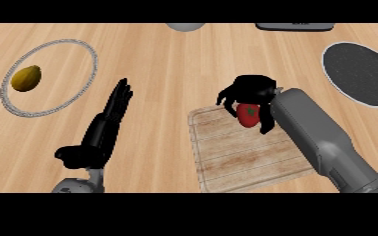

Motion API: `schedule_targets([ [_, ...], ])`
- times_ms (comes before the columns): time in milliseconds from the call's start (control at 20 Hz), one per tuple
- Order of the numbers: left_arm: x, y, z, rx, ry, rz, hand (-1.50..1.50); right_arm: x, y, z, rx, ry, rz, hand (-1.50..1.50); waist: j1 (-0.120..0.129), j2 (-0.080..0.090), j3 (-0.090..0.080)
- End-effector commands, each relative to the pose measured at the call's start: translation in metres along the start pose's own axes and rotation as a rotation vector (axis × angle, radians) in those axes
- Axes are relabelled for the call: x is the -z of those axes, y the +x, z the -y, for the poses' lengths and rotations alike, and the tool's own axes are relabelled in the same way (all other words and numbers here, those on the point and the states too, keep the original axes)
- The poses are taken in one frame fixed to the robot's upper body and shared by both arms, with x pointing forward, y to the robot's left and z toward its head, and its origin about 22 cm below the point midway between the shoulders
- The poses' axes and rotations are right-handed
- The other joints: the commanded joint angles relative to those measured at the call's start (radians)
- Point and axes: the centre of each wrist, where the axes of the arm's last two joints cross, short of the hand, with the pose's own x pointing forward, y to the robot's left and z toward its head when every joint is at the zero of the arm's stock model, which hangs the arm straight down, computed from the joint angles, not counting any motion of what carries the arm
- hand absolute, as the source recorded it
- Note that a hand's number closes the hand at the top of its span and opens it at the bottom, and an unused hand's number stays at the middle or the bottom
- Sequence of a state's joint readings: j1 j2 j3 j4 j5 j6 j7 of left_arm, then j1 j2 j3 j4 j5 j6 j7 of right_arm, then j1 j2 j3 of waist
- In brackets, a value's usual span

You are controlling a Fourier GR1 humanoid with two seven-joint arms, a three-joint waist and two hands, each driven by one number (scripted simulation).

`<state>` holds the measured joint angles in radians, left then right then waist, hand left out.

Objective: Pick the tomato from the cutting board and place it in the pan

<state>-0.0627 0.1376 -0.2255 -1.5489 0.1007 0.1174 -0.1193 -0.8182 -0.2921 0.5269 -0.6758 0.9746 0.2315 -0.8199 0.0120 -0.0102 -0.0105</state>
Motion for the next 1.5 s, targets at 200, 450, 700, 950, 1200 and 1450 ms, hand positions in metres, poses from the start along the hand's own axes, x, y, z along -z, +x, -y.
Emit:
schedule_targets([
  [200, 0.001, -0.005, -0.002, -0.002, -0.008, -0.001, 0.0, -0.01, -0.001, 0.014, 0.025, -0.298, 0.012, 1.5, -0.014, 0.011, 0.01],
  [450, -0.019, -0.006, -0.02, 0.014, 0.106, -0.039, 0.0, -0.109, -0.034, -0.038, 0.184, -0.437, -0.53, 1.5, -0.107, -0.02, 0.009],
  [700, -0.015, -0.006, -0.023, 0.023, 0.124, -0.046, 0.0, -0.141, -0.025, -0.017, 0.158, -0.743, -0.7, 1.5, -0.128, -0.025, 0.007],
  [950, -0.031, -0.007, -0.025, 0.013, 0.097, -0.038, 0.0, -0.169, 0.002, -0.021, 0.231, -0.949, -0.737, 1.5, -0.105, -0.023, 0.007],
  [1200, 0.0, 0.01, -0.018, 0.016, 0.076, -0.019, 0.0, -0.214, 0.033, -0.017, 0.326, -1.06, -0.835, 1.5, -0.07, -0.002, 0.009],
  [1450, -0.005, -0.015, -0.002, -0.01, 0.026, -0.003, 0.0, -0.24, 0.028, -0.009, 0.433, -1.156, -0.925, 1.5, -0.021, 0.01, 0.01],
])
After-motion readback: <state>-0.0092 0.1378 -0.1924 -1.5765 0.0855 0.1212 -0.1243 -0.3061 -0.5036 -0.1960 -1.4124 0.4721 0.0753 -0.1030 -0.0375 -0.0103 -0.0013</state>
